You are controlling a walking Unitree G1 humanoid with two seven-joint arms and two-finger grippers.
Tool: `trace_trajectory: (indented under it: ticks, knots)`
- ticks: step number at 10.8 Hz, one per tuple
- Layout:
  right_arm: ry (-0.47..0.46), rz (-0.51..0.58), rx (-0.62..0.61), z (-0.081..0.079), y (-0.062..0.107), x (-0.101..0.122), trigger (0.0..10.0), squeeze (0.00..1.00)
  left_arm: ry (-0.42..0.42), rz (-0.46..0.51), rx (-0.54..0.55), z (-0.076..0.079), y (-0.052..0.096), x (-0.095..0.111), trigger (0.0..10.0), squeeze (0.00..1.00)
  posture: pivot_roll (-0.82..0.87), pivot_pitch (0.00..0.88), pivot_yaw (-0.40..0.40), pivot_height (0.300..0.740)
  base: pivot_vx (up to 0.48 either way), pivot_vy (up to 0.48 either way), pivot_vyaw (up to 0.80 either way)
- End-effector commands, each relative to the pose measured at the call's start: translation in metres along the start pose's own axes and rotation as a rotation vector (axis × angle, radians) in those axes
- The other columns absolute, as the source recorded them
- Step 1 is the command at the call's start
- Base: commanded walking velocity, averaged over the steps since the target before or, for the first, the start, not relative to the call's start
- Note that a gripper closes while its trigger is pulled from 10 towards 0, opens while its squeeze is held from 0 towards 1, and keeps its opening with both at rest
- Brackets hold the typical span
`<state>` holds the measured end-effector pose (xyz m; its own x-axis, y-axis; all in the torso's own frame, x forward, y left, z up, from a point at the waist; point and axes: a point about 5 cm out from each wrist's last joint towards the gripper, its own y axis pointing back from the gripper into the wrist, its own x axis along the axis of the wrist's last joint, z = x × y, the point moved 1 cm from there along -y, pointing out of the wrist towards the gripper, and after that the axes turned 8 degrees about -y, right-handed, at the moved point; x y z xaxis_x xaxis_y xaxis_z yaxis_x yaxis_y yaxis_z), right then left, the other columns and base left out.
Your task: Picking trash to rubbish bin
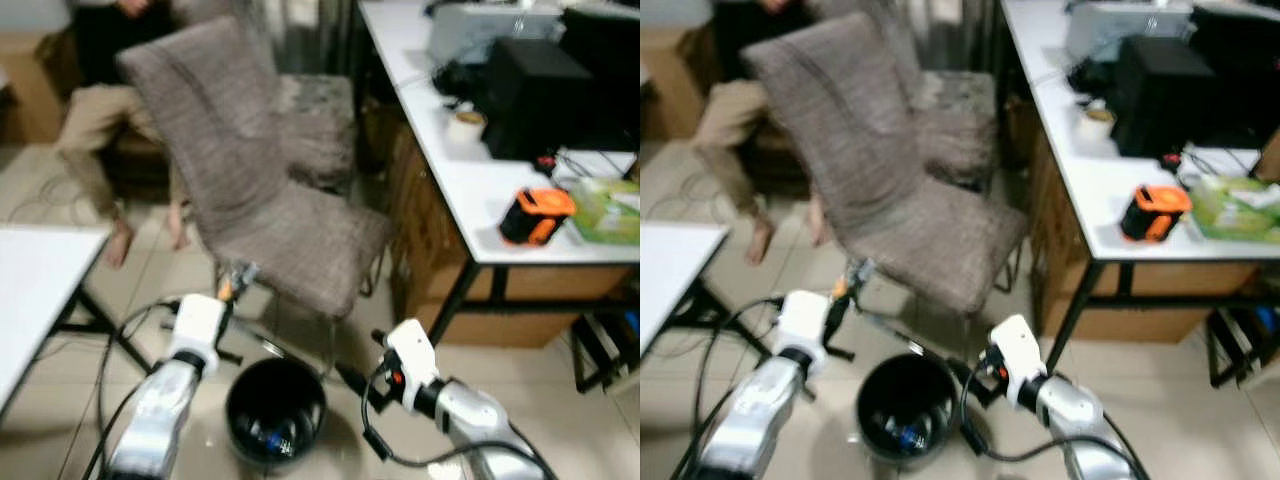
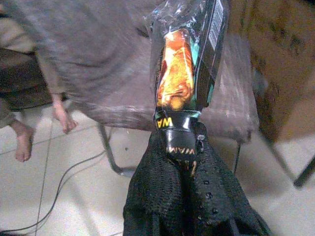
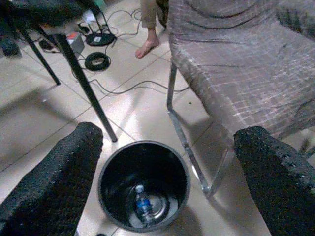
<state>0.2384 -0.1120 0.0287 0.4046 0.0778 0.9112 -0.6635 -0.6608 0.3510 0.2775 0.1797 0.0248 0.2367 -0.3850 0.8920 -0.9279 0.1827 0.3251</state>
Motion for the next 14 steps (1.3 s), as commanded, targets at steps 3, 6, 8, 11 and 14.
trace_trajectory:
  ticks: [3,6,8,11,14]
  knots:
    - [0.036,-0.022,0.089,-0.006,-0.002,0.008,10.0,0.0,-0.105,-0.262,-0.142,0.011,-0.01,-0.029,10.0,0.0,-0.09,0.085,0.005,0.74,0.0,0.0,0.0]
    - [0.027,-0.013,0.137,-0.016,-0.006,0.015,10.0,0.0,-0.08,-0.347,-0.189,0.019,-0.022,-0.033,10.0,0.0,-0.1,0.122,0.03,0.74,0.0,0.0,0.0]
    - [0.038,-0.022,0.147,-0.019,-0.004,0.015,10.0,0.0,-0.086,-0.352,-0.202,0.025,-0.032,-0.026,10.0,0.0,-0.11,0.141,0.037,0.74,0.0,0.0,0.0]
    - [0.042,-0.037,0.146,-0.022,0.002,0.013,10.0,0.0,-0.13,-0.366,-0.188,0.022,-0.036,-0.023,10.0,0.0,-0.13,0.154,0.04,0.74,0.0,0.0,0.0]
    - [0.051,-0.049,0.138,-0.02,0.003,0.013,10.0,0.0,-0.128,-0.372,-0.188,0.019,-0.037,-0.024,10.0,1.0,-0.13,0.154,0.037,0.74,0.0,0.0,0.0]
